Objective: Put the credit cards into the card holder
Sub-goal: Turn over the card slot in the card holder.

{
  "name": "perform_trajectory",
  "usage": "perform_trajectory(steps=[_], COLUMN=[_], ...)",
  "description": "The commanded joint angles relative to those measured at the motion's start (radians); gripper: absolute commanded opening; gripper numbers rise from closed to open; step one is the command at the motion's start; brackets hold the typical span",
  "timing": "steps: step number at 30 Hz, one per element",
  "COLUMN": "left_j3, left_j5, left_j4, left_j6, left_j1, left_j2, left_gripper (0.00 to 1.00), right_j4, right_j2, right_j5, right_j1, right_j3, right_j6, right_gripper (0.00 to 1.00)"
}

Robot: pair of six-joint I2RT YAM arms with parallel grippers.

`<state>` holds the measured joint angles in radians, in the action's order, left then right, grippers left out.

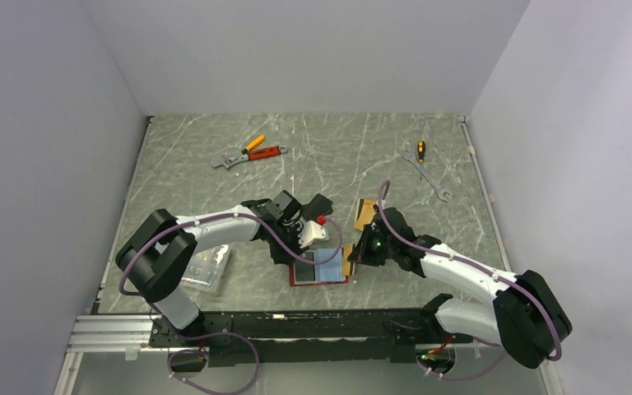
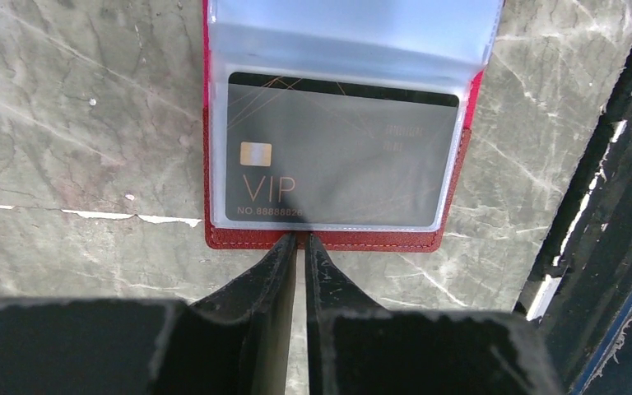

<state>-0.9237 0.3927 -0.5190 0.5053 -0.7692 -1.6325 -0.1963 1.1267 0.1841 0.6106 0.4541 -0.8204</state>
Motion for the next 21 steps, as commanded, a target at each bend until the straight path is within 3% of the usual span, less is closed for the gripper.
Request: perform_trajectory(steps=[1, 21], left_j3=[0.0, -0.004], left_j5=[-0.03, -0.047], left_j4=[0.018, 0.002], left_j6=[0.027, 0.04], left_j1=[-0.009, -0.018], left_j2=[-0.007, 0.002], left_gripper=[0.14, 0.1], right_j4=[0.073, 0.151], right_j2=[-0.02, -0.023], right_j5=[0.011, 0.066], right_j1=[0.004, 0.026], right_j3=[-0.028, -0.02], right_j6=[-0.027, -0.055], right_gripper=[0.0, 0.0])
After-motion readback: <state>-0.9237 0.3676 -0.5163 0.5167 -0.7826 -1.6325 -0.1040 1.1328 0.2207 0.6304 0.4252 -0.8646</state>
